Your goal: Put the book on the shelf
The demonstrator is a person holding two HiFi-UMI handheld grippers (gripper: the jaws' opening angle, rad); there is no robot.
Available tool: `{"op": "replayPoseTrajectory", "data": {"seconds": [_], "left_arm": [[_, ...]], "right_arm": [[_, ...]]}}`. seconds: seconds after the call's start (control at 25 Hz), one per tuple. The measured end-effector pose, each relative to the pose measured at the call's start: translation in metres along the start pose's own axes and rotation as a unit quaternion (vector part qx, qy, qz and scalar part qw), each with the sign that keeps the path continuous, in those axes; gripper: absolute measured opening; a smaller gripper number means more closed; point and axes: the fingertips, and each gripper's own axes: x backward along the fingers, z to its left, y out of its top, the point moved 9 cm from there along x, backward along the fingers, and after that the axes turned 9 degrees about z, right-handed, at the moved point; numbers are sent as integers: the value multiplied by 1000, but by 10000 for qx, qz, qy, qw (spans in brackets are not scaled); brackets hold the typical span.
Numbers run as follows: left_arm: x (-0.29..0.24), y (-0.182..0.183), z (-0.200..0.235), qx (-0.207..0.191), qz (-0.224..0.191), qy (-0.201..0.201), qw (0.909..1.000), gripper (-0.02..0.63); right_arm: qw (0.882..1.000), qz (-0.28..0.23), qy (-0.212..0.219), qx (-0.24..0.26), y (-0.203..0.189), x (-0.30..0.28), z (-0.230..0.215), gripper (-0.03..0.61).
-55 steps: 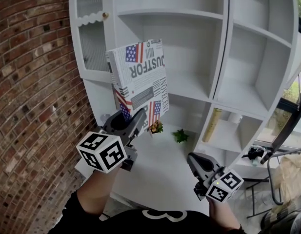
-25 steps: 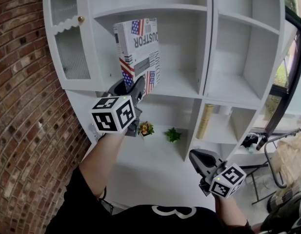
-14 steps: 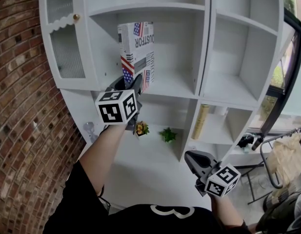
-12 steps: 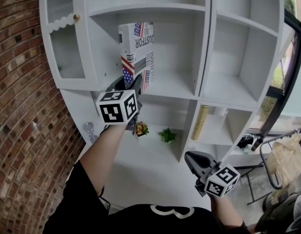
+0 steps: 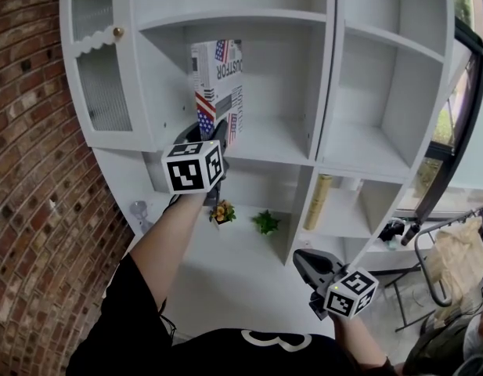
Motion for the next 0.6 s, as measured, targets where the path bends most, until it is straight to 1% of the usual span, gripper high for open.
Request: {"op": "replayPoseTrajectory", "data": {"seconds": [0.4,0.6], "left_arm": [[-26,4,5,-102,400,186,9990,158],[-35,7,9,-132,597,168,9980,156]], "right_arm": [[9999,-40,-108,-2,2,2,-6,12],[9999,-41,-134,11,4,-2,-7,11]]}}
